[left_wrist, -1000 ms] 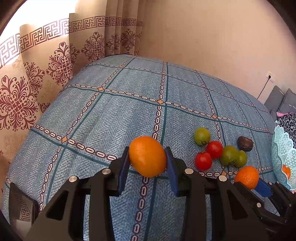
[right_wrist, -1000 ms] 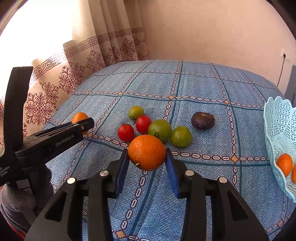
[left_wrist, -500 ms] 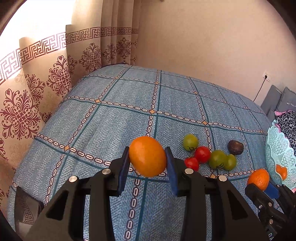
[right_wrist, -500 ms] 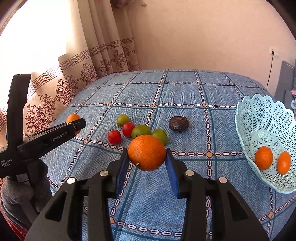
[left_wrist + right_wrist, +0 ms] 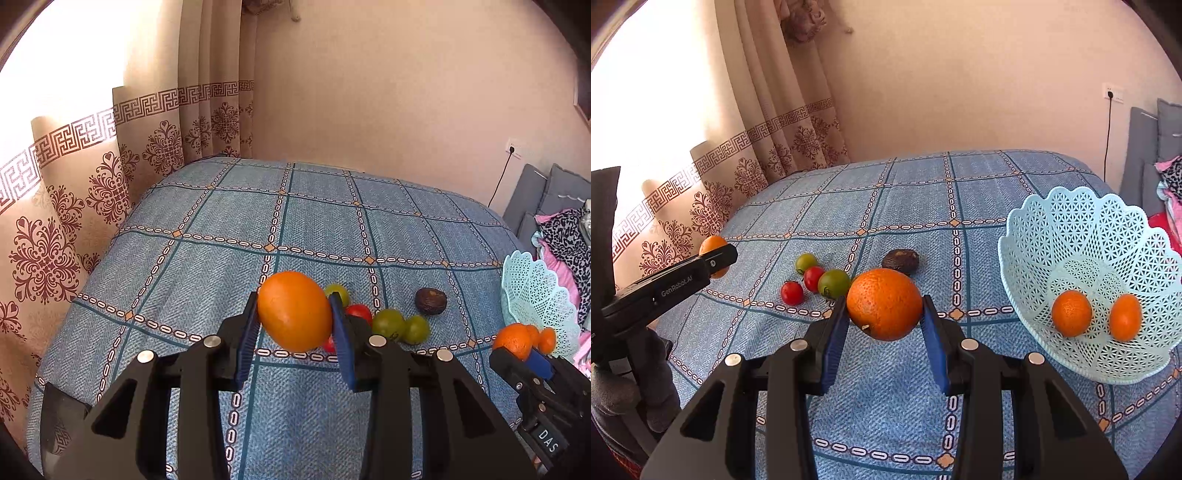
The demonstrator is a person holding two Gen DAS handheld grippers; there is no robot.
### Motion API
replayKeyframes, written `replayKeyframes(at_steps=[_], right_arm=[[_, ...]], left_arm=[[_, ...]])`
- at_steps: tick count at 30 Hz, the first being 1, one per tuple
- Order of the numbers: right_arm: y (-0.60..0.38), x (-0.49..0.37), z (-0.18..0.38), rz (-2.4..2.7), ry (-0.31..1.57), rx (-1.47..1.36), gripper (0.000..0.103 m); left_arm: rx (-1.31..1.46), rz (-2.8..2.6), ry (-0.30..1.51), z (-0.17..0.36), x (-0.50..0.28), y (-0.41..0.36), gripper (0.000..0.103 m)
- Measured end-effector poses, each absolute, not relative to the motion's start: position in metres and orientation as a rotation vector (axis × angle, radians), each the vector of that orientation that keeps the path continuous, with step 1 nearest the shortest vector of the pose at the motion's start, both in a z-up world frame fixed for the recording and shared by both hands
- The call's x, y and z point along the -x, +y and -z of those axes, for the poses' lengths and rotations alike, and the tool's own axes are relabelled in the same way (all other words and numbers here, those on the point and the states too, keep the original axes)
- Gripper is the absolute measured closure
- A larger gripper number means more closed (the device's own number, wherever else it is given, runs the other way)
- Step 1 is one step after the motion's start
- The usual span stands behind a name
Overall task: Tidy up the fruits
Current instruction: 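Carry the orange into the basket and open the right tool while the left tool carries its orange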
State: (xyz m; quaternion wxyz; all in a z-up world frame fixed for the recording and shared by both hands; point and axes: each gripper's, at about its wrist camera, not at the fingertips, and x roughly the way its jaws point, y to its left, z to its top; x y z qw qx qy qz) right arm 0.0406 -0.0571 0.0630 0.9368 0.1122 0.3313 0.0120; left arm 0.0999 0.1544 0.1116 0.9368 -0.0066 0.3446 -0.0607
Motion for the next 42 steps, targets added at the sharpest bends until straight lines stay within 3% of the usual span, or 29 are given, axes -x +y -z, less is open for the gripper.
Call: replayKeyframes(at_steps=[25,42], right_arm=[[-0.164,0.007,-0.079,0.218,0.565,-0.342,0.063],[-0.208,0.017,-0.054,0.314,0.626,-0.374,0.063]], left_arm=[[-0.061,0.237,0.649,-0.136,-0.079,0.093,0.065],[-0.116,0.334,0.643,-0.139,-0.074,0.044,0.065]])
